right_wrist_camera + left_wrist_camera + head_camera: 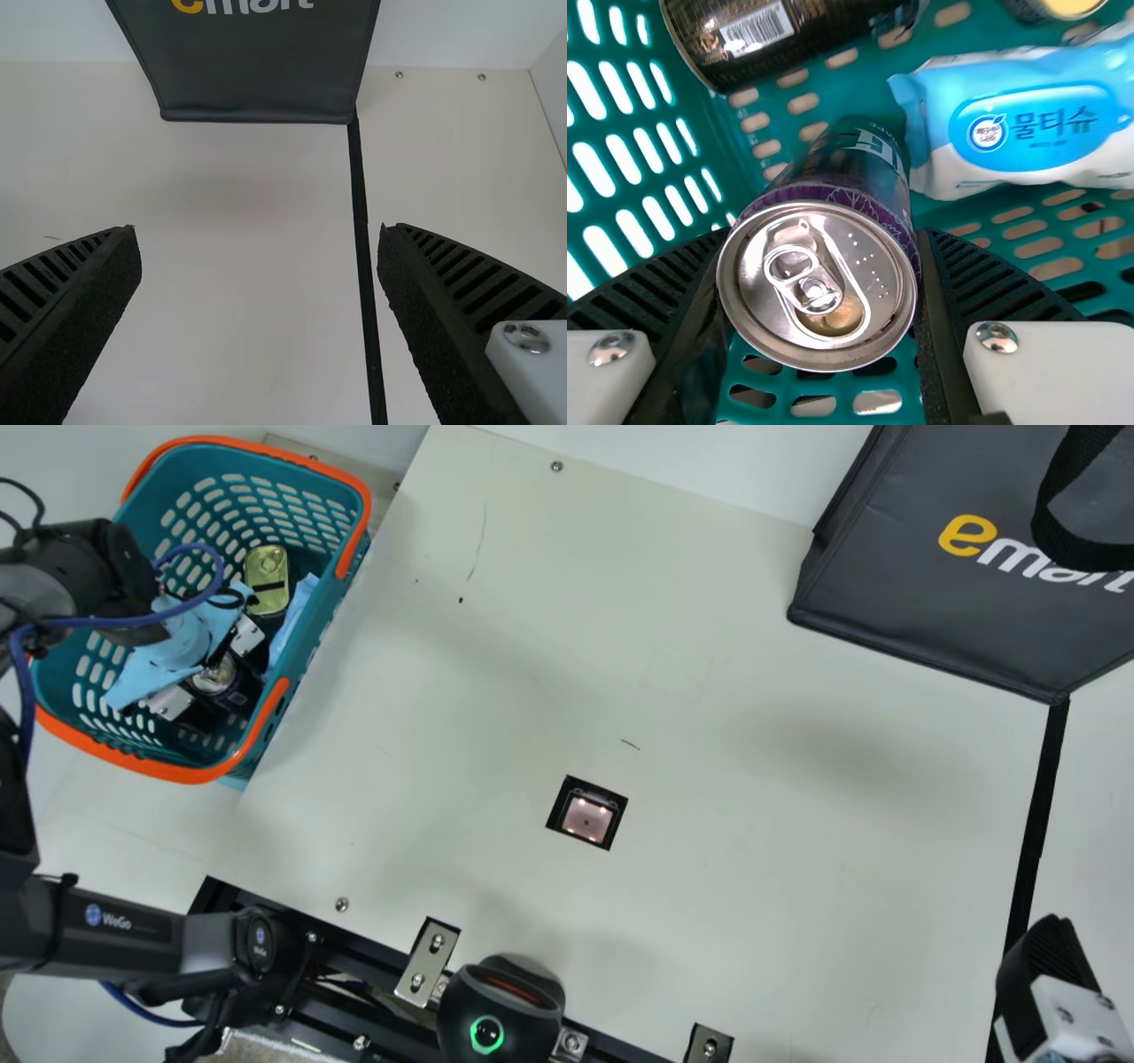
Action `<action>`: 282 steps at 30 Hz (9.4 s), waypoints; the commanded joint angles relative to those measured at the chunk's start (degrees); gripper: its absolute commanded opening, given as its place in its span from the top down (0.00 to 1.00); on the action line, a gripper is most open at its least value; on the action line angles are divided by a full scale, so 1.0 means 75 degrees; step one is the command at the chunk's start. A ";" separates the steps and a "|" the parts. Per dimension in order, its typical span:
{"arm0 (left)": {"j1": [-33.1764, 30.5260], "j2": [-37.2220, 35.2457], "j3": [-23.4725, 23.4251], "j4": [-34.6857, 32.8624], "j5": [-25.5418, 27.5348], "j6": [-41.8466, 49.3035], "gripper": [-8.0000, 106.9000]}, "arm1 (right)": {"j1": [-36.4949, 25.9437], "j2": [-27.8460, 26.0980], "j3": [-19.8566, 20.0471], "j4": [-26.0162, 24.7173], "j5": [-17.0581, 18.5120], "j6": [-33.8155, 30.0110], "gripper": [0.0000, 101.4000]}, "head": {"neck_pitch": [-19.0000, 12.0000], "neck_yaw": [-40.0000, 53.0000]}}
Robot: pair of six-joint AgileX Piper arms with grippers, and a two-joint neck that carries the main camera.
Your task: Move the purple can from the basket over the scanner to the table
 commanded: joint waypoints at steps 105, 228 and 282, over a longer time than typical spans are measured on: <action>-0.9677 -0.3954 -0.0593 0.0340 0.2384 0.0555 1.00 | 0.0000 0.0000 0.0000 0.0000 -0.0027 0.0000 0.06 | -0.0233 0.0018; -0.9275 -0.4549 -0.0168 -0.0012 0.2384 0.1610 0.15 | 0.0000 0.0000 0.0000 0.0000 -0.0026 0.0000 0.06 | -0.0233 0.0018; -0.6577 -0.5952 -0.0673 -0.0470 0.2344 0.2996 0.15 | 0.0000 0.0000 0.0000 0.0000 -0.0049 0.0000 0.06 | -0.0233 -0.2648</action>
